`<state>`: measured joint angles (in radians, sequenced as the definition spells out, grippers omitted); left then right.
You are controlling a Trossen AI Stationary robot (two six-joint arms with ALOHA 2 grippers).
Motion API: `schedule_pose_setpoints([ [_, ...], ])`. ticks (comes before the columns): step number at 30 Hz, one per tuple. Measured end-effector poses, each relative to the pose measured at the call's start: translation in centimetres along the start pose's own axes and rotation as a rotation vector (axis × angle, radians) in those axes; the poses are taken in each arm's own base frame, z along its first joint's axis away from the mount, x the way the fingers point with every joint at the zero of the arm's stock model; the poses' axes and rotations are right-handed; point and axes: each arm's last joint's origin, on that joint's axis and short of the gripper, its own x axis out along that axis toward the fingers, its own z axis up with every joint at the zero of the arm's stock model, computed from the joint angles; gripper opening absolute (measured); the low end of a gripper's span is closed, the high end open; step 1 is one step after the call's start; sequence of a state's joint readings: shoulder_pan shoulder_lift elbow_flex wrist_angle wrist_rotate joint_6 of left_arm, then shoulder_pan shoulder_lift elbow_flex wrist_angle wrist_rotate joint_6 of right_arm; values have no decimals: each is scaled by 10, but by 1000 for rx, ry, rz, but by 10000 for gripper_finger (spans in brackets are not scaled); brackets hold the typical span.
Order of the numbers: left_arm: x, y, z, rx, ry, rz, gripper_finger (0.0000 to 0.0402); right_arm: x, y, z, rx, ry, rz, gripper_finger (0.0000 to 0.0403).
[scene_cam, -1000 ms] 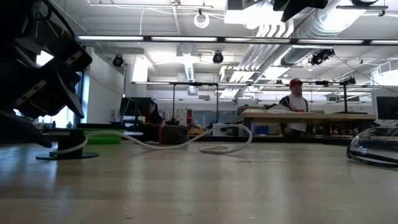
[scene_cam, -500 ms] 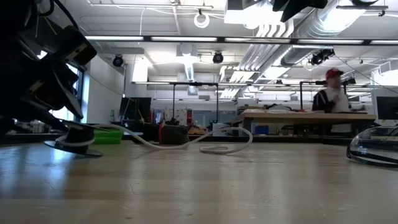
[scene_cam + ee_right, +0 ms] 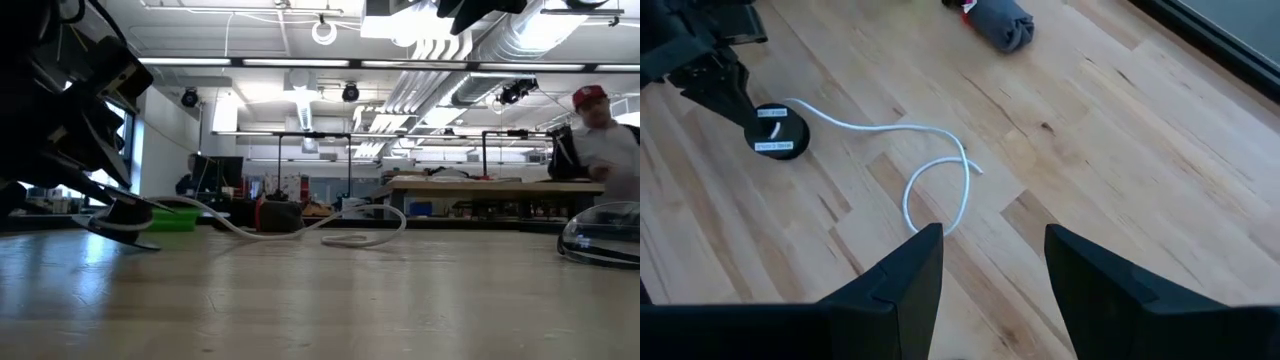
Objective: Coil cords
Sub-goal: Uncoil the white wire from the spool
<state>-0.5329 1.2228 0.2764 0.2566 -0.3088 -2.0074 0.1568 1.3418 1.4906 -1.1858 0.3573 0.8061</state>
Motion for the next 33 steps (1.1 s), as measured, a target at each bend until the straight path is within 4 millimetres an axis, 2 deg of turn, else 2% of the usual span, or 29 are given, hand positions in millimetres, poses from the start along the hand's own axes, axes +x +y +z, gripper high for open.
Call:
schedule_pose_setpoints([
  [7,2,-3,5,80,14,4,90,0,1,0,6,18,18,171],
  [19,5,-9,13,112,30,-16,167,0,4,1,100,21,67,171],
  [27,4,-16,11,149,77,-73,175,0,6,3,104,16,92,171],
  [33,4,-15,9,133,138,-52,175,0,7,3,111,13,106,171],
])
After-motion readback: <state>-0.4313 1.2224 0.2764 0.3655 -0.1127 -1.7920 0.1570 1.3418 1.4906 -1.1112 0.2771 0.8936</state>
